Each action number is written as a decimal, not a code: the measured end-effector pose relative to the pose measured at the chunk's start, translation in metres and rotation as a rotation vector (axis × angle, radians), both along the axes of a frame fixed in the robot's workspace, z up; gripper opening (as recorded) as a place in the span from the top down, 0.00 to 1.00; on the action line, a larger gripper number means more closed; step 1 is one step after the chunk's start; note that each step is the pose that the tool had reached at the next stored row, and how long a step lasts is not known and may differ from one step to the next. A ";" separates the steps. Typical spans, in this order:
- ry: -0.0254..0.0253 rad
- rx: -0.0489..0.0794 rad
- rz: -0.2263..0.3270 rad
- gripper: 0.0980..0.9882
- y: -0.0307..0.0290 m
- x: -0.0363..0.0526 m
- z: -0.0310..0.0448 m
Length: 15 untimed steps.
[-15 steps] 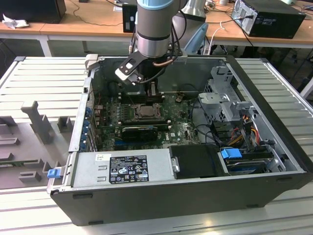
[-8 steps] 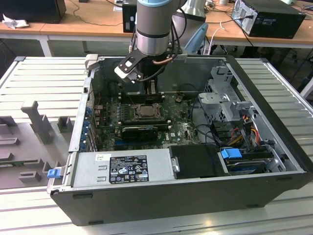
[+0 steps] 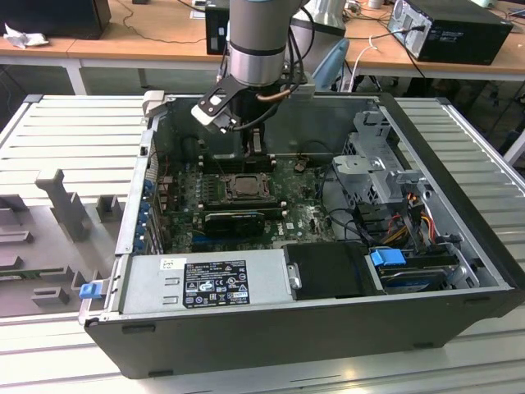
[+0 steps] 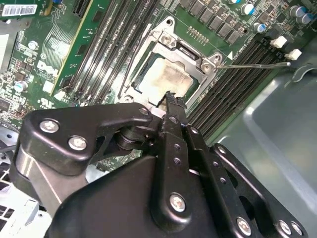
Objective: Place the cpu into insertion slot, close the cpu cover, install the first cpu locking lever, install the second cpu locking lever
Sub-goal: 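Install the first cpu locking lever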
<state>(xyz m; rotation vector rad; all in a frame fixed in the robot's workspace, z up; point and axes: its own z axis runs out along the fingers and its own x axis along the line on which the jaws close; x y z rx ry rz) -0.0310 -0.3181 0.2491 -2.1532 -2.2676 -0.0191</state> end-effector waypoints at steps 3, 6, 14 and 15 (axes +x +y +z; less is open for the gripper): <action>-0.0001 0.000 0.000 0.99 0.0000 0.0000 0.0099; -0.0002 0.000 0.020 0.99 0.0000 0.0000 0.0134; -0.0001 0.000 0.203 0.99 0.0001 0.0000 0.0129; -0.0001 0.000 0.211 0.99 0.0001 0.0000 0.0128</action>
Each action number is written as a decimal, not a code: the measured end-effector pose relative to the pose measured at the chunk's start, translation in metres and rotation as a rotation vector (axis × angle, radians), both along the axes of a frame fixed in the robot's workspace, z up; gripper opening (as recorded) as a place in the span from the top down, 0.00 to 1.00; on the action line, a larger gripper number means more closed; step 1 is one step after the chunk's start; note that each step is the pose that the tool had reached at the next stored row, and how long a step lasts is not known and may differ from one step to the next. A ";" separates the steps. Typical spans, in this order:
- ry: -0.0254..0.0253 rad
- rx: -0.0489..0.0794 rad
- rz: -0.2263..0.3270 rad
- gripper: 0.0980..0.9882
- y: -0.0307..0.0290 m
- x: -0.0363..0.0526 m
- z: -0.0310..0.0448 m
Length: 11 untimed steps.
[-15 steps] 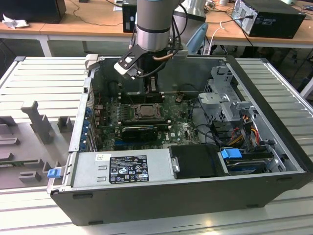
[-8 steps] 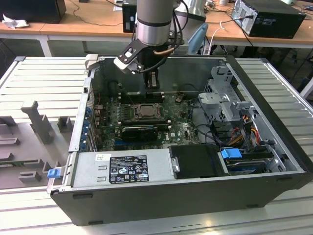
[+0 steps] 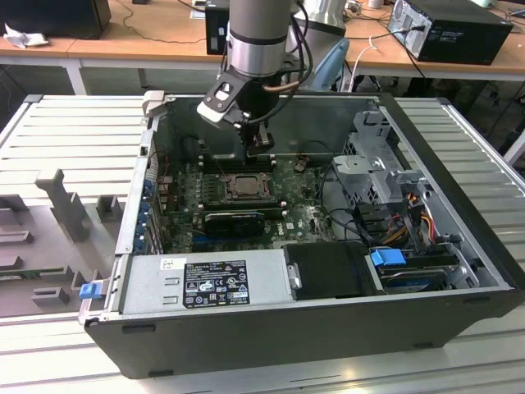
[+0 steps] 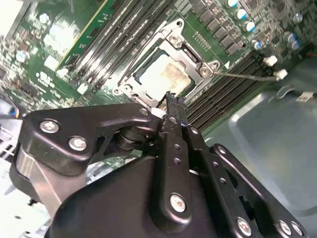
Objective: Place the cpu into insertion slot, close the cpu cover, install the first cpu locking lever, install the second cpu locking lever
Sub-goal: 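Install the first cpu locking lever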
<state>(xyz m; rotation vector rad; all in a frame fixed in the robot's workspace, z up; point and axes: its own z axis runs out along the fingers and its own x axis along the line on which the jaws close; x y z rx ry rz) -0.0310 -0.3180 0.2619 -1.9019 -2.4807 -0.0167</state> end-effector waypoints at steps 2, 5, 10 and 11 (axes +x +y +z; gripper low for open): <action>0.0001 0.000 0.009 0.99 0.0000 0.0000 0.0000; 0.0001 0.000 0.048 0.99 0.0000 0.0000 -0.0002; 0.0000 0.000 0.187 0.99 0.0000 0.0004 -0.0003; 0.0000 0.000 0.221 0.99 0.0000 0.0004 -0.0003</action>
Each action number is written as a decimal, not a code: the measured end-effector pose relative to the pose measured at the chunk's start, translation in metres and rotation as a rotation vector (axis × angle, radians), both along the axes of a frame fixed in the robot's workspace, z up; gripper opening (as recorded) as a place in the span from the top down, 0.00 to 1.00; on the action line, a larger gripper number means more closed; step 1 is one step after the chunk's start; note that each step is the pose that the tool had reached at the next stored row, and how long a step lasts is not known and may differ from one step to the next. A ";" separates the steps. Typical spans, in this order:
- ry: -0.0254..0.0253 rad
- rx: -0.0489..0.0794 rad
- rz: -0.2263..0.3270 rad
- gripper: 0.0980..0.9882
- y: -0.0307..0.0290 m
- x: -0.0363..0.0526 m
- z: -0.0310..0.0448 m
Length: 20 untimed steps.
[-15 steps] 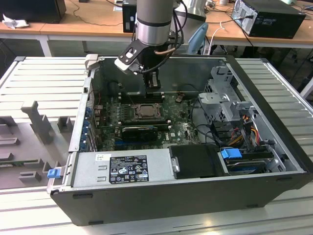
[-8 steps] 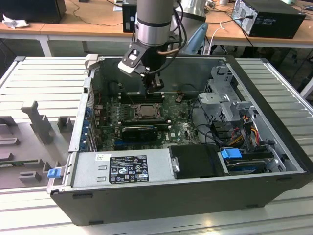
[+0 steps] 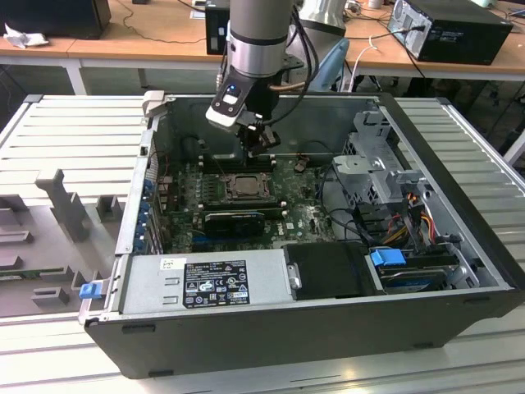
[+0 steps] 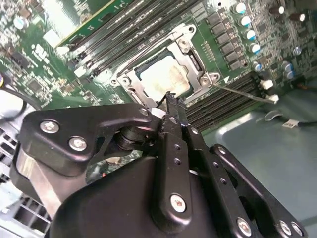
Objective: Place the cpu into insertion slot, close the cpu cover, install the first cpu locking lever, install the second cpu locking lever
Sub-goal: 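Install the first cpu locking lever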
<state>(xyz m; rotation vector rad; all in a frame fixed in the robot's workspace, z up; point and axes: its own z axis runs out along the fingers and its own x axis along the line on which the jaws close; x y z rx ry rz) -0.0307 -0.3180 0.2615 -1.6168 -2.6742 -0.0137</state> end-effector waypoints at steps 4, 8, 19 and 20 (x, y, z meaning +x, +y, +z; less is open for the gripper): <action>0.0000 0.000 0.093 0.99 0.0000 0.0000 0.0000; 0.0000 0.000 0.216 0.99 0.0000 0.0000 -0.0002; -0.0032 0.000 0.502 0.99 0.0000 0.0000 -0.0005; -0.0032 0.000 0.525 0.99 0.0000 0.0000 -0.0006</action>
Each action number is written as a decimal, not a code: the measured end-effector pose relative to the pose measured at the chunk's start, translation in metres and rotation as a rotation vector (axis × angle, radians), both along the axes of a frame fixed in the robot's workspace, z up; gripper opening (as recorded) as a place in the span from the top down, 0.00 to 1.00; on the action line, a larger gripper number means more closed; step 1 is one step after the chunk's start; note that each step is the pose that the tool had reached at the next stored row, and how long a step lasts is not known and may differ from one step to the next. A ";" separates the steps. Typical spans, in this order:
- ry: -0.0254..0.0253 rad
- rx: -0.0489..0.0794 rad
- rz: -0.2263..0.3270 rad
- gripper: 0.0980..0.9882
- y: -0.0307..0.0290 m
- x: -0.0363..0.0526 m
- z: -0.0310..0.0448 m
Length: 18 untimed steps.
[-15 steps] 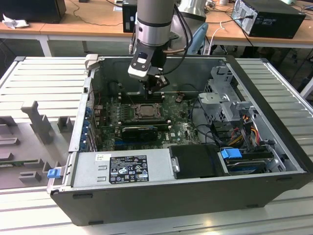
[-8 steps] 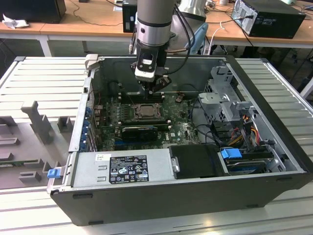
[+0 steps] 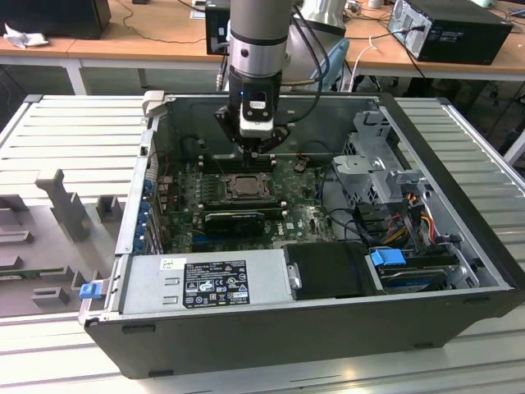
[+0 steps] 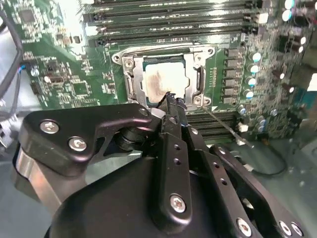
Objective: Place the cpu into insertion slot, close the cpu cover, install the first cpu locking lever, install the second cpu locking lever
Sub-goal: 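Install the first cpu locking lever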
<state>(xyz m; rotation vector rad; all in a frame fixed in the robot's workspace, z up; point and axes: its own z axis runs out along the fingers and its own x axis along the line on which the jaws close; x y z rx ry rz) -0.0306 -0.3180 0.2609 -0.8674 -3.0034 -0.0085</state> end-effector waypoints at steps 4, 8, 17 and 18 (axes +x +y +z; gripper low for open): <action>-0.0001 0.000 0.116 0.99 0.0000 0.0000 -0.0001; -0.0001 0.000 0.217 0.99 0.0000 0.0000 -0.0003; -0.0001 0.000 0.385 0.99 0.0001 0.0000 -0.0007; 0.0000 0.000 0.410 0.99 0.0001 0.0000 -0.0007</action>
